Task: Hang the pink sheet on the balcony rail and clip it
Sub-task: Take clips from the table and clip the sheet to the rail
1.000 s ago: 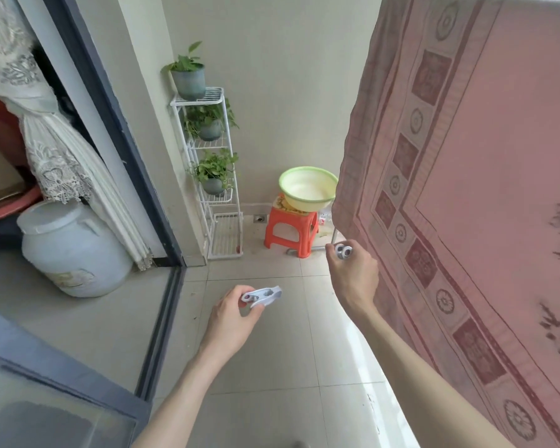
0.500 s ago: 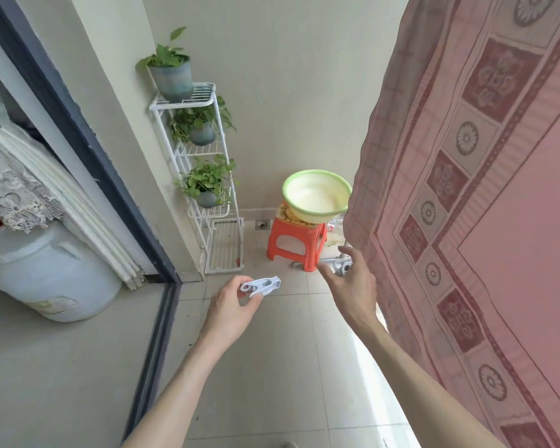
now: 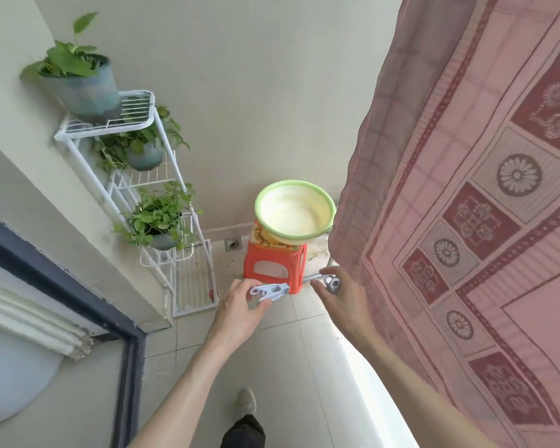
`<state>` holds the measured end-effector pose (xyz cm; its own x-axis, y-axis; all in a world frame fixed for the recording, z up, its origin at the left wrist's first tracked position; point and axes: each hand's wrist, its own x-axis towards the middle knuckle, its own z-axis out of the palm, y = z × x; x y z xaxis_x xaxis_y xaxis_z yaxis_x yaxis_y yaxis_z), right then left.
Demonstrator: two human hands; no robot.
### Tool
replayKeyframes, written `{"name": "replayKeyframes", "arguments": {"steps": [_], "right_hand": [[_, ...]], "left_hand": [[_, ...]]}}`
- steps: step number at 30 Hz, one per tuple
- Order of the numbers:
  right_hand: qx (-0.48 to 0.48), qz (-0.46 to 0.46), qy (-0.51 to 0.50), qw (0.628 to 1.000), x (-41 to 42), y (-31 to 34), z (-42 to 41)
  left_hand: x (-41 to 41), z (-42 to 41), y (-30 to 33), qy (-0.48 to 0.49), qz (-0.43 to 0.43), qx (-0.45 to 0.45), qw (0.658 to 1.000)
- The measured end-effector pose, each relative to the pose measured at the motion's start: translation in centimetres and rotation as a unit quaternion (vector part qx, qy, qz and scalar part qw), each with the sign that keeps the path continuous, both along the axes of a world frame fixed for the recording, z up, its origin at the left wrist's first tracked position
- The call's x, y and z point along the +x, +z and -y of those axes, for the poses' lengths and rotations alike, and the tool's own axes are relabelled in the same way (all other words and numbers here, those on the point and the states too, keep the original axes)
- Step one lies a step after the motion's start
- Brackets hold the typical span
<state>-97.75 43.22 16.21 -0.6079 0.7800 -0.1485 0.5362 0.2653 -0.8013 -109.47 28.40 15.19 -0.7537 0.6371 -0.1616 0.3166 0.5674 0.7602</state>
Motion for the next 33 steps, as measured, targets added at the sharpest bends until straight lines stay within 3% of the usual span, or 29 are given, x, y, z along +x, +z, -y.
{"name": "replayKeyframes", "arguments": {"steps": [13, 19, 23, 27, 33], "right_hand": [[-0.013, 0.017, -0.088, 0.996, -14.6, -1.7, -10.4], [-0.064, -0.003, -0.113, 0.992, -19.3, -2.3, -20.0], [-0.086, -0.007, -0.115, 0.99, -22.0, -2.0, -26.2], [-0.18, -0.074, -0.12, 0.974, -24.6, -0.6, -30.6], [-0.269, -0.189, -0.191, 0.925, -27.0, 1.1, -35.0]], "left_hand": [[-17.8, -13.3, -0.5, -0.106, -0.002, -0.034, 0.994], [-23.9, -24.4, -1.3, -0.148, 0.002, -0.007, 0.989], [-26.9, -31.3, -0.7, -0.17, 0.048, 0.028, 0.984], [-29.4, -37.3, 0.0, -0.173, 0.131, 0.051, 0.975], [-31.2, -44.9, 0.3, -0.319, 0.148, 0.043, 0.935]]}}
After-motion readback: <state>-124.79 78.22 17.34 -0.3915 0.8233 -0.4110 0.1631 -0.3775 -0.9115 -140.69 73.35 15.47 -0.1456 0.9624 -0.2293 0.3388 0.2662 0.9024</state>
